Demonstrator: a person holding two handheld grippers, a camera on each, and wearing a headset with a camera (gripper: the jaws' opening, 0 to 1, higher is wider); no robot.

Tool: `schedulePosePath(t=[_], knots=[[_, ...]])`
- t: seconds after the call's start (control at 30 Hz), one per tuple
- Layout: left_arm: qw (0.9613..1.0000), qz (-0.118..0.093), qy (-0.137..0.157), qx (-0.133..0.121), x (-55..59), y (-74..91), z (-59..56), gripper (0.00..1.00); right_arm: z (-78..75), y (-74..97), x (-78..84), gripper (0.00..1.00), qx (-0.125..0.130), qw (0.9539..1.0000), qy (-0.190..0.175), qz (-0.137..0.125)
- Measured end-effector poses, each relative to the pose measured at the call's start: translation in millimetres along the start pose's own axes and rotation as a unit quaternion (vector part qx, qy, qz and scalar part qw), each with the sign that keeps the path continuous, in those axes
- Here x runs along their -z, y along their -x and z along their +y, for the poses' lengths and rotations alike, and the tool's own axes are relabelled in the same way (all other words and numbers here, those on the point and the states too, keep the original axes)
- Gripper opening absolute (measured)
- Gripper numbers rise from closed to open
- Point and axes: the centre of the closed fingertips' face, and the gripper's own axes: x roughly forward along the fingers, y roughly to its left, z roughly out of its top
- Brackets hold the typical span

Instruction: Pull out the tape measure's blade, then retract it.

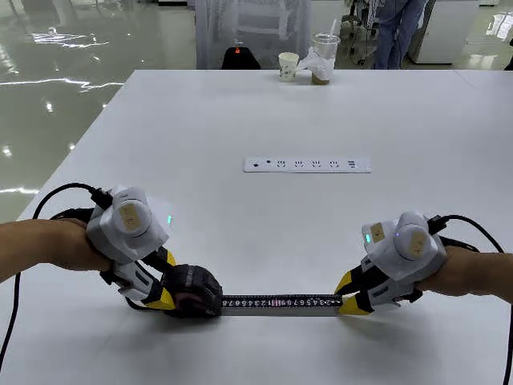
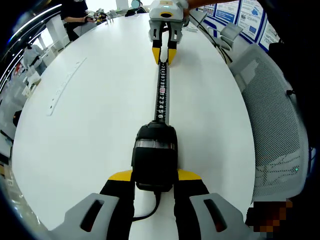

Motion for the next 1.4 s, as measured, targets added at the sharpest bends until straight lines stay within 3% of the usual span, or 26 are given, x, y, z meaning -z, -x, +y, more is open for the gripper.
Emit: schedulePosePath(t=[0.7, 1.4], knots=[[1.0000, 0.005, -0.002, 0.000, -0.8, -0.9, -0.8, 0.24, 0.9, 22.0, 33.9, 0.09, 0.006, 0.9996, -0.010, 0.025], [0.9999, 0.002, -0.002, -0.013, -1.3, -0.9, -0.6, 0.25, 1.4, 23.2, 37.7, 0.10, 0.007, 0.9994, -0.013, 0.031]])
